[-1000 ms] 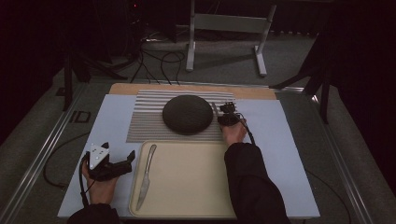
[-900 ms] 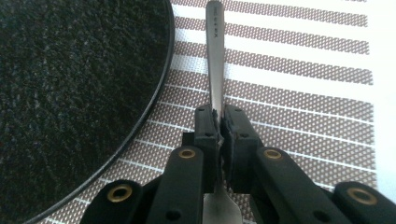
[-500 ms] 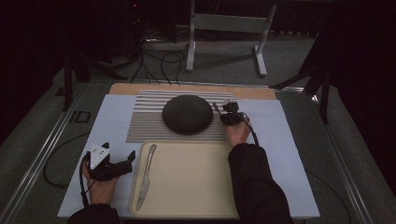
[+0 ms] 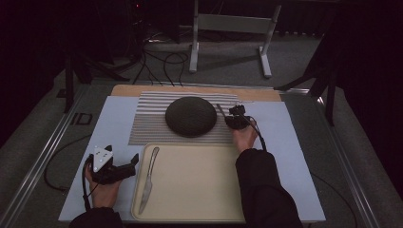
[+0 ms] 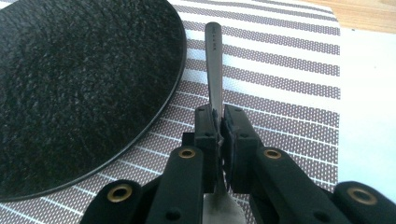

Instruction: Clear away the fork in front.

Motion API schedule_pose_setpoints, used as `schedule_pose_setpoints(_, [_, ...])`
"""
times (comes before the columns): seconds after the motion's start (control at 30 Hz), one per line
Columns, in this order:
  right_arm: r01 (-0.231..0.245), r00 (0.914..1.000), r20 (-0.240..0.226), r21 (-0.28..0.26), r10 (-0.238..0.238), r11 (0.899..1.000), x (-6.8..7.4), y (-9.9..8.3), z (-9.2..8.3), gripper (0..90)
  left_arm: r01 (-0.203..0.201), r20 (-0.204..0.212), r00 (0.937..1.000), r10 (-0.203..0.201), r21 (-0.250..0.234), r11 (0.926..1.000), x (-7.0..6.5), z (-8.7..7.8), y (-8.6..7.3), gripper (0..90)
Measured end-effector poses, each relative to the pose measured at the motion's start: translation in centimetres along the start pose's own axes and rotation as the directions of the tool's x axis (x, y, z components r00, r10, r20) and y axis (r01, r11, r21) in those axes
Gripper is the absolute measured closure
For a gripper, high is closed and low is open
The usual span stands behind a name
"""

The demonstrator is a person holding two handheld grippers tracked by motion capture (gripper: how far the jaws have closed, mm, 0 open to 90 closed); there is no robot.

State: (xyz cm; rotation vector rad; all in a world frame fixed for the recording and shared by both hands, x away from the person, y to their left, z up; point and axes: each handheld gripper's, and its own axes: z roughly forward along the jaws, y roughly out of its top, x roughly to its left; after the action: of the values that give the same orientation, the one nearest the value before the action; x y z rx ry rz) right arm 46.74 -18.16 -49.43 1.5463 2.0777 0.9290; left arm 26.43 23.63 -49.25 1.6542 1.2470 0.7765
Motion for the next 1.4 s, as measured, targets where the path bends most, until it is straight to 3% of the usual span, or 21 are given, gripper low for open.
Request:
schedule_pose_setpoints(0.43, [0.034, 0.9987, -0.036, -0.041, -0.035, 0.999, 0.4, -0.3, -1.5, 85.8, 0.002, -0.004, 1.0000, -0.002, 0.027, 0.9996, -0.2, 0.1, 0.1, 0.0])
schedule_pose_setpoints(0.8, [0.069, 0.9948, -0.070, -0.069, -0.074, 0.995, 0.9, -0.3, -2.8, 85.8, 0.010, 0.010, 0.9999, -0.010, 0.051, 0.9987, -0.8, 0.4, 1.2, 0.1])
schedule_pose_setpoints(0.93, [0.091, 0.9910, -0.090, -0.090, -0.099, 0.992, 1.4, -0.2, -3.6, 85.8, 0.022, 0.034, 0.9991, -0.024, 0.062, 0.9978, -1.1, 0.6, 2.2, 0.0])
schedule_pose_setpoints(1.4, [0.149, 0.9750, -0.142, -0.152, -0.171, 0.977, 3.5, 0.1, -5.9, 85.8, -0.023, 0.110, 0.9938, 0.020, 0.025, 0.9994, -2.8, 2.5, 6.0, 0.0])
